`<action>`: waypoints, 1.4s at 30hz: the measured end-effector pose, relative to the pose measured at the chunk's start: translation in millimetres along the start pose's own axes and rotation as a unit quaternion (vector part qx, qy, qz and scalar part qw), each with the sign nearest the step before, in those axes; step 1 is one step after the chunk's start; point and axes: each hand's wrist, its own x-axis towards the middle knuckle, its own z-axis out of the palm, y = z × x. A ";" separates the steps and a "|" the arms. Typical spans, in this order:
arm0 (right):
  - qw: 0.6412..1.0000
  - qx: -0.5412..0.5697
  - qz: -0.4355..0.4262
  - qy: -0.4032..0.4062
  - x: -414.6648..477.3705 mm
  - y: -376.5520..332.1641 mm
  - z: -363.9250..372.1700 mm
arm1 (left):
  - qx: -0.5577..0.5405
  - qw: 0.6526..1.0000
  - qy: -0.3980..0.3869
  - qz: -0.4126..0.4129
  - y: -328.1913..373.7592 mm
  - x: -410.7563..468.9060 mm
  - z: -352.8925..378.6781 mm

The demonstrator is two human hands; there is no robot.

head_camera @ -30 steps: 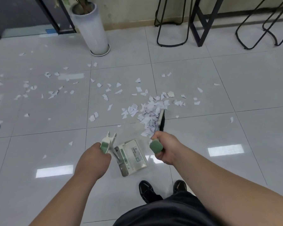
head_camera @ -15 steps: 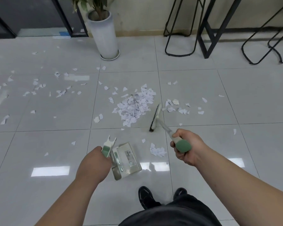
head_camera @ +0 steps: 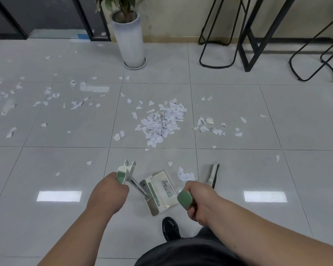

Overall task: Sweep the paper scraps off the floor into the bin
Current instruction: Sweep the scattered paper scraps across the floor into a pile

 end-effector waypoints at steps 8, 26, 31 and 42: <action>0.997 0.022 0.013 -0.072 -6.6 9.9 36.6 | -0.055 0.997 0.014 -0.048 -39.2 -14.0 1.6; 0.974 0.099 -0.031 -0.202 30.5 -76.8 65.5 | -0.113 0.990 0.039 -0.077 -50.7 -24.3 1.0; 0.984 0.071 -0.043 -0.158 15.4 -97.4 -4.0 | -0.086 0.996 0.007 -0.023 15.1 -5.6 9.8; 0.989 0.078 -0.117 0.041 60.1 -145.5 -179.7 | 0.074 0.990 -0.031 0.116 226.4 14.4 71.1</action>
